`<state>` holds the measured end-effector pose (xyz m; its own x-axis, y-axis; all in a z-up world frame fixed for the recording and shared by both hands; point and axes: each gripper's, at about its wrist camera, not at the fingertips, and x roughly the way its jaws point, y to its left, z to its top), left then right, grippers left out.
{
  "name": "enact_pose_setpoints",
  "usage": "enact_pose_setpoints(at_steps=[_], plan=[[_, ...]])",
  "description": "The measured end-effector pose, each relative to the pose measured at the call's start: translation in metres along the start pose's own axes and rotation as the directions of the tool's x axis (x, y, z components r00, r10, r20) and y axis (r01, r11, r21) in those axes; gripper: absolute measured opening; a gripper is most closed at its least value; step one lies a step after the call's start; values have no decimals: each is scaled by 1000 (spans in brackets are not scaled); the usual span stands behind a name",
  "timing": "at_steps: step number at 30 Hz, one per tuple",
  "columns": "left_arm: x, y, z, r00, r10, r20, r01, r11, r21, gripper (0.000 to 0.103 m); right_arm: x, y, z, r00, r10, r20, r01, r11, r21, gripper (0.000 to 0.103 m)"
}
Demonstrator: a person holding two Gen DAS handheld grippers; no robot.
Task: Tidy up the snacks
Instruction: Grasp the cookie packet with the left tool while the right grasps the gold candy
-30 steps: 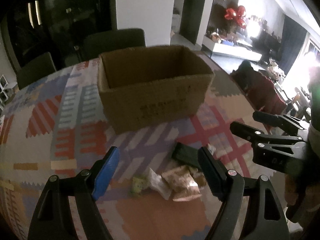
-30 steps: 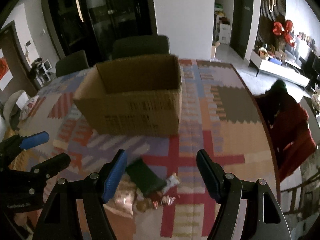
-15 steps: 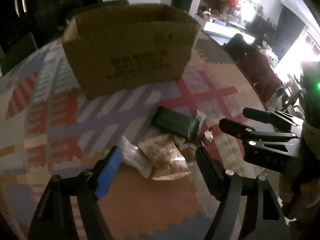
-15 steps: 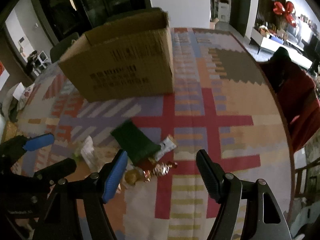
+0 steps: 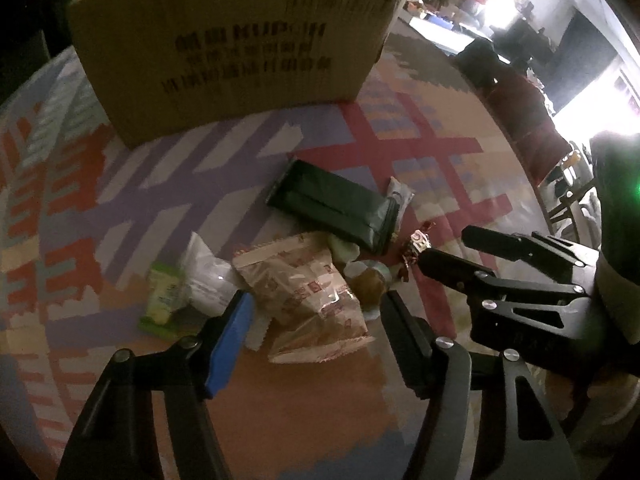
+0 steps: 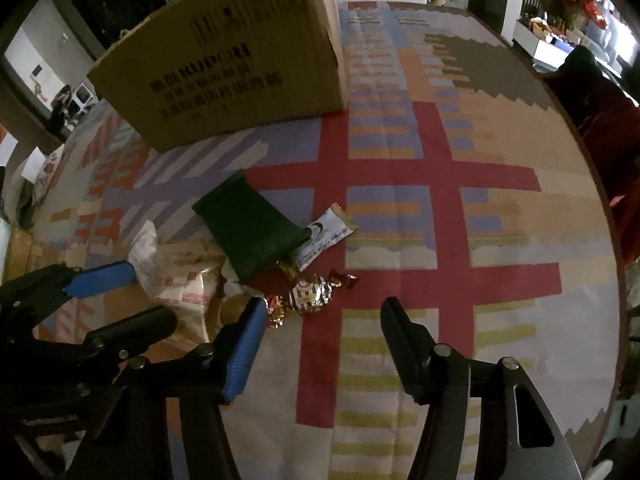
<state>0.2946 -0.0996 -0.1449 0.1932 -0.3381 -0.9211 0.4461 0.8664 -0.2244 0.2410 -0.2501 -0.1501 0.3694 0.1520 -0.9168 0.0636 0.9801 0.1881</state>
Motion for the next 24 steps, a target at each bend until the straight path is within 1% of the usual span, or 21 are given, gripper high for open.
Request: enact_pose_setpoints(at_steps=[3,5,9,12,15,19,21,22,23,24], plan=[[7,0,2,1000,-5,-14,5,1000,-16,63,7,-2,3,1000,15,-5,-15,1000,14,56],[11,0,4,1000,-8,-21,7,1000,-24,63,11,-2,5,1000,22,-11,-22,1000,19,52],[17,0,7,999,5,-33,-6,1000,-26,62,19,0,7,999,36,-27,-35,999,16,48],[22,2,7,999,16,-45,-18,999,-33,61,26,3,8,999,28,-45,-28,1000,6,45],[30,6,7,998,-3,-66,-2,998,-65,60,27,7,9,999,11,-35,-12,1000,-19,43],[31,8,8,998,7,-62,-12,997,-75,59,28,8,10,1000,7,-26,-7,1000,-23,41],[33,6,9,998,7,-57,-12,997,-72,56,28,8,10,1000,-3,-18,3,1000,-27,36],[33,6,9,998,5,-56,-9,997,-72,54,28,8,10,1000,-10,-16,9,999,-31,26],[33,6,9,999,-3,-55,0,997,-73,52,29,8,10,1000,-11,-15,10,999,-33,22],[31,6,8,999,-1,-52,-3,997,-72,50,28,6,9,1000,-6,-15,6,1000,-31,22]])
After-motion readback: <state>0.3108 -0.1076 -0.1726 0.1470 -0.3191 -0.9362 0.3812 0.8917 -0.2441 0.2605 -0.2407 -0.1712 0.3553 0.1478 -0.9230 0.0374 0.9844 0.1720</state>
